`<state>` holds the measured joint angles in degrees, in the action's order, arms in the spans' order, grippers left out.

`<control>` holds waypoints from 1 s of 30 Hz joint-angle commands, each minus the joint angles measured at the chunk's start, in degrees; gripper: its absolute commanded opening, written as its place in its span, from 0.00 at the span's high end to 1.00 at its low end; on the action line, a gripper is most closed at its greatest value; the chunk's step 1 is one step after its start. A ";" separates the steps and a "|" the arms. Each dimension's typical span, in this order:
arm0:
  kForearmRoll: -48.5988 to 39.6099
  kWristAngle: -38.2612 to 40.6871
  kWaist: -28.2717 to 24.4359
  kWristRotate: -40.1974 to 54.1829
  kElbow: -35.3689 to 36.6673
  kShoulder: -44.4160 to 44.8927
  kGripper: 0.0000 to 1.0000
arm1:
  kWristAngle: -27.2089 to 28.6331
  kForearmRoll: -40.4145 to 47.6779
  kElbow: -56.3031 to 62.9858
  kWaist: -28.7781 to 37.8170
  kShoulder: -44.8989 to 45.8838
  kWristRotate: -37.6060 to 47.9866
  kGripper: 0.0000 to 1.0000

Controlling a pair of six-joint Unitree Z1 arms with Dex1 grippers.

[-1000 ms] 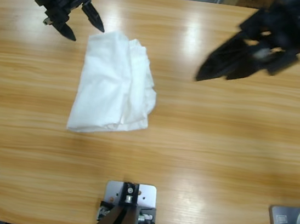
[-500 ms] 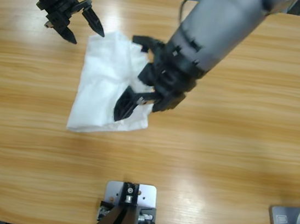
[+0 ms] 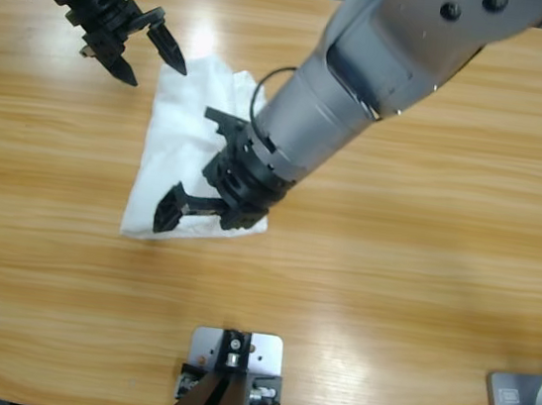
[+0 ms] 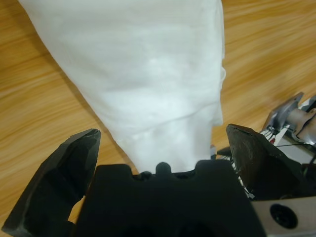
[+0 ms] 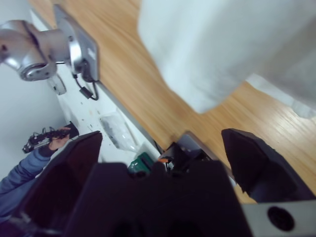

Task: Fold clothes

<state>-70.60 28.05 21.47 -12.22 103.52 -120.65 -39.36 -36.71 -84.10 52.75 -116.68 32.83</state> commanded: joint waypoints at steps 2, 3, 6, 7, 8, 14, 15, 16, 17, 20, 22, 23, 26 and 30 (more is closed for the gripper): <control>-0.71 -0.55 0.33 0.99 -2.38 -2.38 0.00 | 0.79 3.03 3.10 -0.28 -3.55 0.92 0.00; -0.77 -0.62 0.31 1.06 -2.45 -2.33 0.00 | 0.54 3.19 2.89 -0.28 -3.94 0.90 0.00; -0.77 -0.62 0.20 1.20 -2.64 -2.28 0.00 | -0.02 3.22 2.05 -0.28 -5.20 0.57 0.00; -0.77 -0.62 0.15 1.23 -2.76 -2.22 0.00 | -0.11 3.22 1.80 -0.28 -5.45 0.50 0.00; -0.77 -0.62 0.12 1.29 -2.90 -2.19 0.00 | -0.11 3.22 1.57 -0.35 -5.68 0.44 0.00; -0.77 -0.89 -0.31 1.83 -3.61 -1.82 0.00 | -0.39 3.40 0.52 -1.40 -6.89 -0.49 0.01; -0.77 -0.89 -0.38 1.87 -3.68 -1.71 0.00 | -0.60 3.40 0.06 -1.61 -7.08 -0.54 0.01; -0.77 -0.96 -0.43 1.94 -3.78 -1.70 0.00 | -0.78 3.34 -0.43 -1.75 -7.23 -0.57 0.01; -0.77 -1.01 -0.46 1.94 -3.92 -1.64 0.00 | -0.90 3.31 -0.96 -1.77 -7.37 -0.57 0.02; -0.77 -1.29 -0.55 2.16 -4.26 -1.61 0.00 | -1.50 3.26 -2.45 -1.82 -8.03 -0.57 0.02; -0.77 -1.48 -0.61 2.23 -4.59 -1.61 0.00 | -1.87 2.80 -3.72 -1.84 -8.72 -0.57 0.06; -0.77 -1.64 -0.64 2.29 -4.70 -1.61 0.00 | -2.04 2.69 -4.10 -1.84 -9.05 -0.57 0.09; -0.77 -1.96 -0.73 2.41 -5.05 -1.61 0.00 | -2.48 2.64 -4.33 -1.82 -9.93 -0.56 0.10; -0.68 -2.12 -0.87 2.60 -5.44 -1.61 0.00 | -2.39 2.69 -3.08 -1.84 -10.34 -0.63 0.14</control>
<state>-70.60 26.93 21.36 -10.42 100.46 -120.64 -40.90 -34.08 -88.36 51.71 -122.86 32.80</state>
